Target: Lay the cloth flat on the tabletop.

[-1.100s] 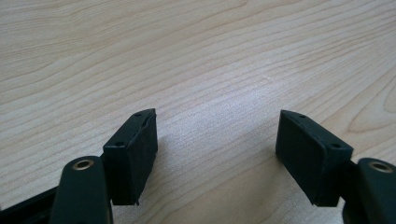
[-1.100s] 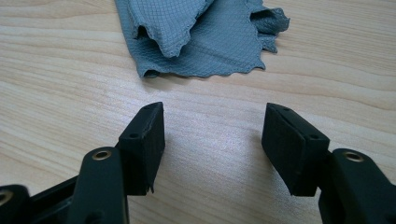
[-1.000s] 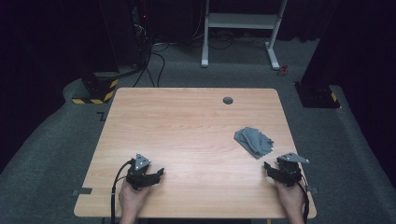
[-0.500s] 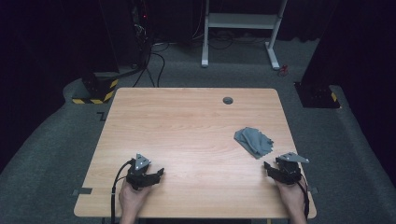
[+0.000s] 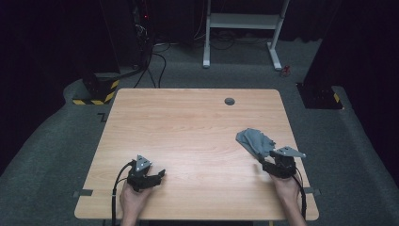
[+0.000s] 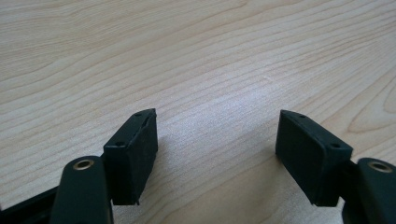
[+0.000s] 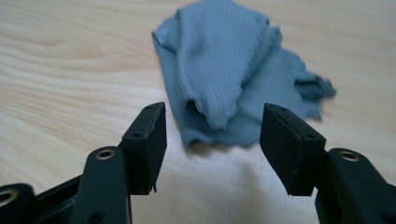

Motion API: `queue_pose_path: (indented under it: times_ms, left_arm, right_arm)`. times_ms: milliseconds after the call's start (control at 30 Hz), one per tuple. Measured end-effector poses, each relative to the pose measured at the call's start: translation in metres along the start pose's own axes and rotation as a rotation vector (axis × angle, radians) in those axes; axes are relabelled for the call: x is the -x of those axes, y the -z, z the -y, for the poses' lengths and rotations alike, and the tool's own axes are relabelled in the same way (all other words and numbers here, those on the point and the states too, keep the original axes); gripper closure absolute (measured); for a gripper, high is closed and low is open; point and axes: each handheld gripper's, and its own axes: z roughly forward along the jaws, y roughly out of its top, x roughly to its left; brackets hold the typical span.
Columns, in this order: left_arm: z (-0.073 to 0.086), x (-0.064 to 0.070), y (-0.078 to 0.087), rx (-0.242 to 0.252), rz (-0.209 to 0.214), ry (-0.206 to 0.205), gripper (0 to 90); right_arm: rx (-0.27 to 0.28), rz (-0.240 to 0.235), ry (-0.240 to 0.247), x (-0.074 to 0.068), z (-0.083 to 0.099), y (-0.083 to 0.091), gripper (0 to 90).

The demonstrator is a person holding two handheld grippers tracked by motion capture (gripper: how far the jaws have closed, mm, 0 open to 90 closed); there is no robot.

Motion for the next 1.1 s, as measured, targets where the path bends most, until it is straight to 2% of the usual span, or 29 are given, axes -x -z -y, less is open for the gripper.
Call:
queue_pose_path:
  times_ms: [133, 433, 833, 1100]
  left_arm:
    - [0.0, 0.0, 0.0, 0.0, -0.002, -0.005, 30.0]
    - [0.0, 0.0, 0.0, -0.001, 0.0, -0.003, 30.0]
    - [0.0, 0.0, 0.0, 0.001, 0.003, 0.002, 29.9]
    - [0.0, 0.0, 0.0, 0.0, 0.004, 0.001, 29.7]
  right_arm:
    - [-0.013, -0.007, 0.022, -0.002, -0.01, -0.008, 40.7]
    - [-0.039, -0.026, 0.017, -0.004, -0.025, -0.029, 39.5]
    - [-0.08, -0.007, 0.048, -0.012, -0.044, -0.057, 38.7]
    - [-0.108, 0.006, 0.024, -0.009, -0.046, -0.069, 40.7]
